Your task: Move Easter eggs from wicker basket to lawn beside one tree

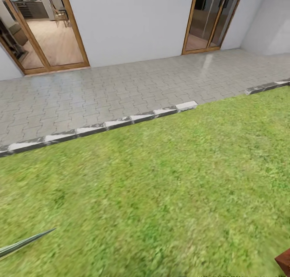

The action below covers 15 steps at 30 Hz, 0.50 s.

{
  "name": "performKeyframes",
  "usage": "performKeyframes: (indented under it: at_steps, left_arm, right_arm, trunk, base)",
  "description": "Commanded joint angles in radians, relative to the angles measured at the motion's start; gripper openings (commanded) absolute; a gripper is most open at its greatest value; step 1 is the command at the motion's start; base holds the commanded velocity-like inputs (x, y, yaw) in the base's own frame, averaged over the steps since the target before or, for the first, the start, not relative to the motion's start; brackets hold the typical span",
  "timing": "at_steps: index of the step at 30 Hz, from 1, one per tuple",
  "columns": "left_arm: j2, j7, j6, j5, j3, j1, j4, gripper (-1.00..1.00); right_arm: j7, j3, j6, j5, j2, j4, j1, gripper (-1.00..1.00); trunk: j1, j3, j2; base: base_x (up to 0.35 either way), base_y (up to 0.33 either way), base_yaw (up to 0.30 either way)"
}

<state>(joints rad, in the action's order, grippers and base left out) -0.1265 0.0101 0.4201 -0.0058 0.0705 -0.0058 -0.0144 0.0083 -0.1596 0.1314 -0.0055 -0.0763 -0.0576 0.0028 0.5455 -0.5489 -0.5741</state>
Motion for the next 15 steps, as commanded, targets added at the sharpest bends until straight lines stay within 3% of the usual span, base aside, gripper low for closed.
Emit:
performKeyframes:
  at_steps: [1, 7, 15]
  left_arm:
    - [0.001, 0.001, 0.003, 0.0, 0.011, 0.0, 0.001, 1.0]
    - [0.003, 0.002, 0.002, 0.0, 0.055, 0.0, 0.002, 1.0]
    - [0.004, 0.002, 0.002, 0.0, 0.076, 0.0, 0.002, 1.0]
  right_arm:
    - [0.001, -0.003, 0.002, -0.001, 0.0, -0.001, 0.0, 1.0]
    - [0.001, -0.004, 0.001, -0.001, 0.0, -0.001, 0.0, 1.0]
    - [0.001, -0.003, 0.001, -0.001, 0.001, -0.001, 0.001, 1.0]
  trunk:
    - [0.0, 0.001, -0.001]
    - [0.0, 0.009, -0.001]
    - [0.0, 0.02, -0.001]
  base:
    - [0.0, 0.0, -0.195]
    - [0.0, 0.0, -0.192]
    - [0.0, 0.0, -0.184]
